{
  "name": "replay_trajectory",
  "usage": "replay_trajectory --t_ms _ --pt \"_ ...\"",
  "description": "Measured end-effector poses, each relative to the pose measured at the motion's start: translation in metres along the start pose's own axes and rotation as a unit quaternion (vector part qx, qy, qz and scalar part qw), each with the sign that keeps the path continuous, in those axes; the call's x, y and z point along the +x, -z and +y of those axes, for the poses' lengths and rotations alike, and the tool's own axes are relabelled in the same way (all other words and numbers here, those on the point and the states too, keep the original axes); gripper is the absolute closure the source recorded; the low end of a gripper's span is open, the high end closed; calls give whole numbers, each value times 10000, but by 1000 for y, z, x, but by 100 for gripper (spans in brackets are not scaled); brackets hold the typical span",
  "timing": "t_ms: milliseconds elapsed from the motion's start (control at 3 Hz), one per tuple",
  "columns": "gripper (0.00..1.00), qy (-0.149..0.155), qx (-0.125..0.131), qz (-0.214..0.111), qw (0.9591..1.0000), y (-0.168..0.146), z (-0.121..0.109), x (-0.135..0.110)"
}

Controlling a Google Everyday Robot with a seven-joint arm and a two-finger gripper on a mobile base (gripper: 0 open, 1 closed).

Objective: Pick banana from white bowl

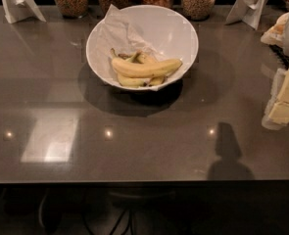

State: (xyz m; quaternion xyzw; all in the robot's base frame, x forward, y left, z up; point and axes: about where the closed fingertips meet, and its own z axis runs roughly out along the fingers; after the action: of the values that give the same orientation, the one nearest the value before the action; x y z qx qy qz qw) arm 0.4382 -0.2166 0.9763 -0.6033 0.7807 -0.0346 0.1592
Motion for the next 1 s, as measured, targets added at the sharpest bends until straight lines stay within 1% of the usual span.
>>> replay_trajectory --t_ms 333,667,1000 --pt "0 0 1 -2 10000 0 0 0" --pt "0 76 163 -432 9989 -3 -7 -13" --pt "0 332 475 -1204 9910 -7 -24 -39"
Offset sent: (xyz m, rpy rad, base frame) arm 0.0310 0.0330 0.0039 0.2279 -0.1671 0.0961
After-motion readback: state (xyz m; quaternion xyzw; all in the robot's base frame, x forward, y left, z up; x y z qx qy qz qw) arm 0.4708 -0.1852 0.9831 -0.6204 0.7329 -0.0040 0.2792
